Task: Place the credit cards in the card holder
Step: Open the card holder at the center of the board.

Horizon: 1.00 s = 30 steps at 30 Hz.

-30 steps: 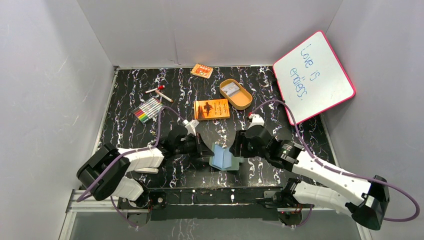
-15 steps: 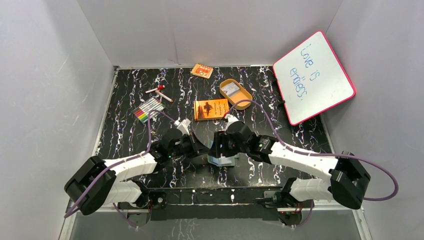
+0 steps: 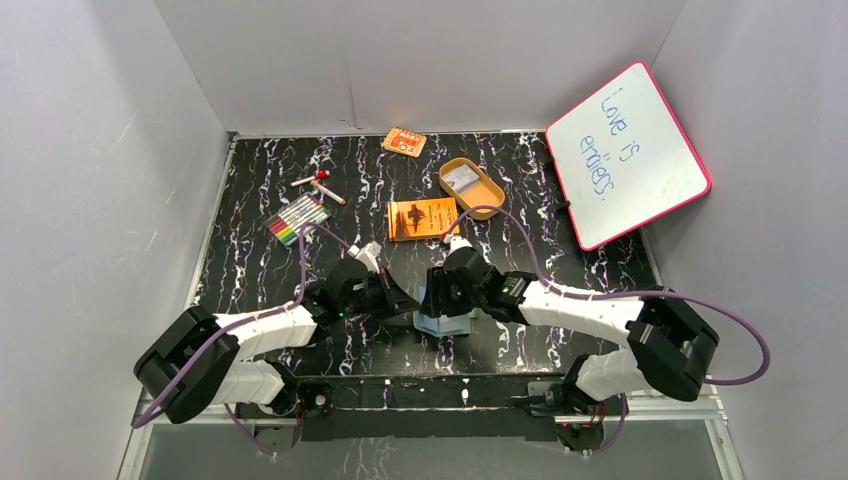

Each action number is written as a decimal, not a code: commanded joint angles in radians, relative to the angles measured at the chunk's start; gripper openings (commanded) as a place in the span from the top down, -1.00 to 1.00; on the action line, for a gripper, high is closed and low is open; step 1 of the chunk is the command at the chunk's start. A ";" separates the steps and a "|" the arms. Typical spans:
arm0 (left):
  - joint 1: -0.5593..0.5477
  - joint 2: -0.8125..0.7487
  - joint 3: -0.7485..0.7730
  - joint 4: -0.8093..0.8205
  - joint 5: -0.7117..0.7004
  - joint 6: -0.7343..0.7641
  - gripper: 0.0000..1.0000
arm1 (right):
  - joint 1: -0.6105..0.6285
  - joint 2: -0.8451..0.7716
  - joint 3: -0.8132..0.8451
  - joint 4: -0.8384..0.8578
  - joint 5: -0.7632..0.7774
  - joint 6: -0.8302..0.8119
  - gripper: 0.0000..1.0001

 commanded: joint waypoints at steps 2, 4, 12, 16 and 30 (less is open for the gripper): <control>-0.005 0.006 0.006 -0.007 0.004 -0.001 1.00 | 0.004 0.038 0.005 0.041 0.011 -0.010 -0.13; -0.005 0.008 0.010 -0.016 0.005 0.004 1.00 | 0.004 0.048 0.003 0.038 0.013 -0.013 -0.14; -0.005 0.005 0.013 -0.029 0.008 0.009 1.00 | 0.004 0.054 -0.003 0.046 0.002 -0.022 -0.29; -0.005 0.001 0.018 -0.032 0.009 0.013 1.00 | 0.004 0.065 0.007 0.042 -0.007 -0.030 -0.33; -0.005 -0.014 0.030 -0.044 0.013 0.016 1.00 | 0.007 0.100 0.004 0.024 -0.003 -0.027 0.03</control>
